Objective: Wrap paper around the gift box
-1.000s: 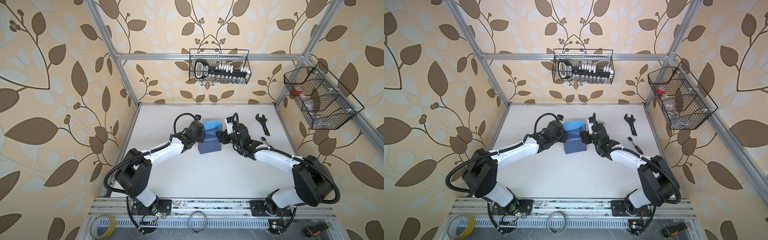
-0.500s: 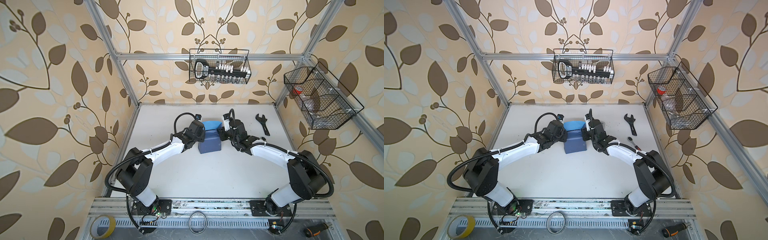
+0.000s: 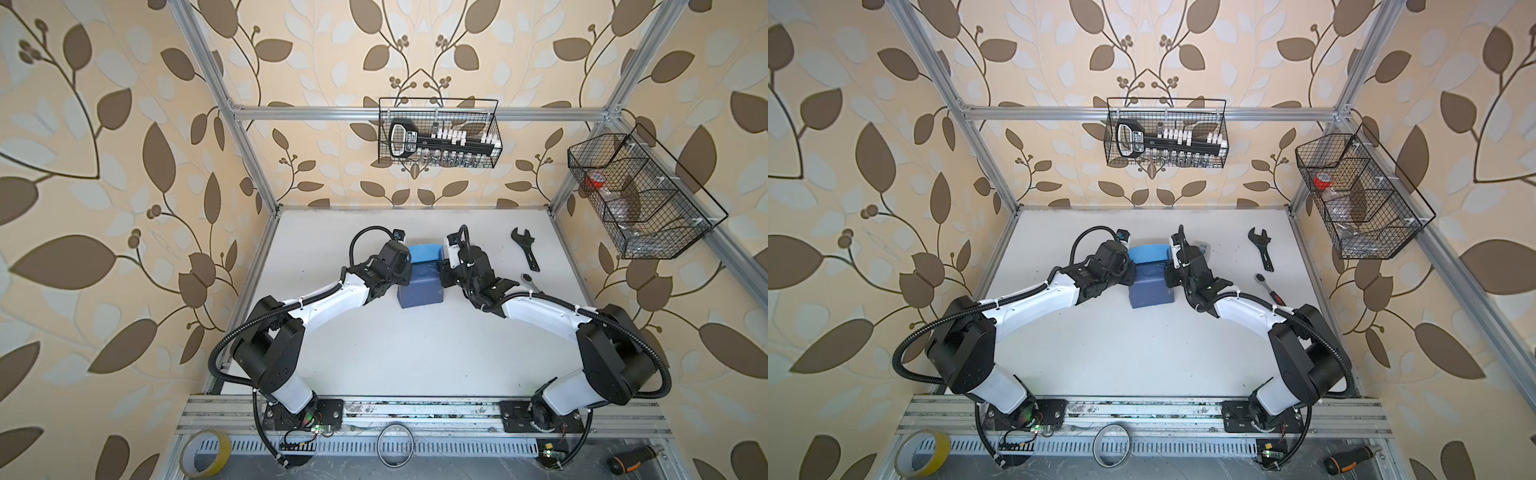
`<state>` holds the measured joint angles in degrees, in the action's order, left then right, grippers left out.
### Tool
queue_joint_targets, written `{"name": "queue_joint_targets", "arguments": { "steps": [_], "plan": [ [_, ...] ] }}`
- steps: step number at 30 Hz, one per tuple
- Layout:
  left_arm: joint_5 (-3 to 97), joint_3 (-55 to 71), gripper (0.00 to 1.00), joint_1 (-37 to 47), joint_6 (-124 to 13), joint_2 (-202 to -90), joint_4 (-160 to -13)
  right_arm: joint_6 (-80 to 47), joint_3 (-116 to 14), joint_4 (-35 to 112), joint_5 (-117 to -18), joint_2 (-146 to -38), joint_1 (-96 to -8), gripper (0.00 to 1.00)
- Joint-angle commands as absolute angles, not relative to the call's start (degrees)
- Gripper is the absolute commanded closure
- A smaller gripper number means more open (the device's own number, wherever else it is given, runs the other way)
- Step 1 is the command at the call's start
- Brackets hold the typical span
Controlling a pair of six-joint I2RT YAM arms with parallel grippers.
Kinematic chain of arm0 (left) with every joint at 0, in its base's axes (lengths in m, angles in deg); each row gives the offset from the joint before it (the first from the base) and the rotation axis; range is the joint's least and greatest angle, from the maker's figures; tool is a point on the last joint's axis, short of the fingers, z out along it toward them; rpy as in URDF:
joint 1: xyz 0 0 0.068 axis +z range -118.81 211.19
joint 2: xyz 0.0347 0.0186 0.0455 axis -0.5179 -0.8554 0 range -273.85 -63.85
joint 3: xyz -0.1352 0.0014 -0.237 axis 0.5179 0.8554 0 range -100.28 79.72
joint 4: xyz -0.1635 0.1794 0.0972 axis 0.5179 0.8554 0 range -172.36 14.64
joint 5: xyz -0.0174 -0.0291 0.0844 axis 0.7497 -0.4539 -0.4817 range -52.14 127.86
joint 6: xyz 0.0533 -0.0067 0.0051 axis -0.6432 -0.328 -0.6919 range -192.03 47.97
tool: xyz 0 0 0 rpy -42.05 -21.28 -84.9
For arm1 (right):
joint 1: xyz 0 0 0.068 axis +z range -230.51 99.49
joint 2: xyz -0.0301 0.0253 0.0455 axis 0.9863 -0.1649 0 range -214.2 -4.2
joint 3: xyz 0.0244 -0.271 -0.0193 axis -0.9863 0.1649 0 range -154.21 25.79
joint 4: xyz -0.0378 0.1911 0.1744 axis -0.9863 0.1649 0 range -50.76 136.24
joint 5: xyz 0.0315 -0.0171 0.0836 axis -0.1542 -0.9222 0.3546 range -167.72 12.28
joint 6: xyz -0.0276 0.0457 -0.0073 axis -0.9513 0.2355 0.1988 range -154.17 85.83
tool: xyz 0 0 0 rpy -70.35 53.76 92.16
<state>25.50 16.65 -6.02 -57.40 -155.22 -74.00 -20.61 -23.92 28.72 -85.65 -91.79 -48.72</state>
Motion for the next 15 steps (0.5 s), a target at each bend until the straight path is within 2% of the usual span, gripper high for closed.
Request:
{"name": "queue_joint_targets", "arguments": {
  "steps": [1, 5, 9, 15],
  "plan": [
    [25.0, 16.1, 0.78, -6.4, -58.4, -155.2, -71.7, -19.7, -21.6, 30.1, -86.3, -89.9, -47.7, 0.73],
    [23.8, 17.7, 0.83, -6.9, -58.6, -155.6, -72.2, -17.5, -19.7, 29.7, -86.1, -87.4, -46.7, 0.72],
    [24.2, 19.4, 0.95, -7.3, -58.4, -154.9, -72.8, -15.5, -18.3, 30.1, -87.8, -84.8, -45.7, 0.71],
    [24.6, 20.7, 1.0, -7.7, -57.5, -154.2, -73.2, -14.7, -18.9, 31.2, -89.6, -85.7, -45.6, 0.67]
  ]
}}
